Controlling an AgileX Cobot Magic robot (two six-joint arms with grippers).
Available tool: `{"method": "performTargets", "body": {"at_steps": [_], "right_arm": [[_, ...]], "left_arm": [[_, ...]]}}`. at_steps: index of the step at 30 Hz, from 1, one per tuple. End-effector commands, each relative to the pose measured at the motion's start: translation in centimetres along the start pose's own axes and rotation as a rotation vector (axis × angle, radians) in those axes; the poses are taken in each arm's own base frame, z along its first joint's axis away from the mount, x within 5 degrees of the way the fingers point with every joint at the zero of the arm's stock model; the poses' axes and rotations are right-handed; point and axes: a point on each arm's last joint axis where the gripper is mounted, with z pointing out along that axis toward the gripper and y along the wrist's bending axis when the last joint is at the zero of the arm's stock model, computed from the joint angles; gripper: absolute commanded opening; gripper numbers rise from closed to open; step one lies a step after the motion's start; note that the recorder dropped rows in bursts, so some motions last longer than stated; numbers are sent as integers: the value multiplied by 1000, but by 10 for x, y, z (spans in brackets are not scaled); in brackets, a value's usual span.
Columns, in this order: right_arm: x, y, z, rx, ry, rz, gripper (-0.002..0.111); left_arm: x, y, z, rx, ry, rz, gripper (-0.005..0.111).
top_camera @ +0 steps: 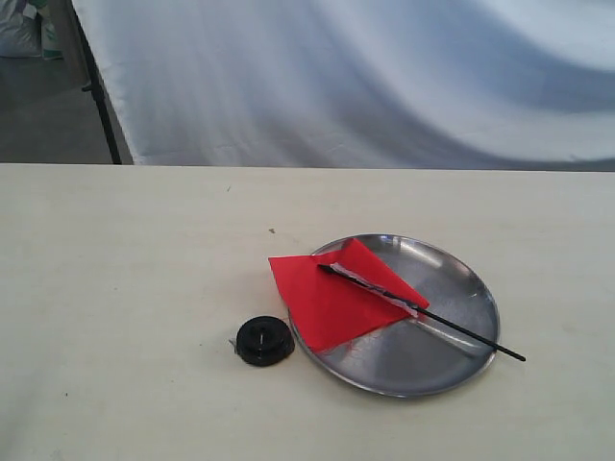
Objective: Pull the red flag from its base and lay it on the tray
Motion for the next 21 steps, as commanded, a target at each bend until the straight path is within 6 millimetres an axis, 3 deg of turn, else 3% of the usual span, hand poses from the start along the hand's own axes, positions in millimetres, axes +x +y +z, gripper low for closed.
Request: {"method": "performTargets", "body": {"at_steps": [1,8,15,21], "right_arm": [[-2,0,-1,1,-16,2,0],[-2,0,-1,1,-16,2,0],[-2,0,-1,1,-16,2,0],[-2,0,-1,1,-16,2,0]], "left_arm": [[10,0,0,0,98,65,0],[16,-7,-1,98,148,277,0],[15,-7,-1,95,147,285,0],[13,4,-2,-93,136,297,0]]}}
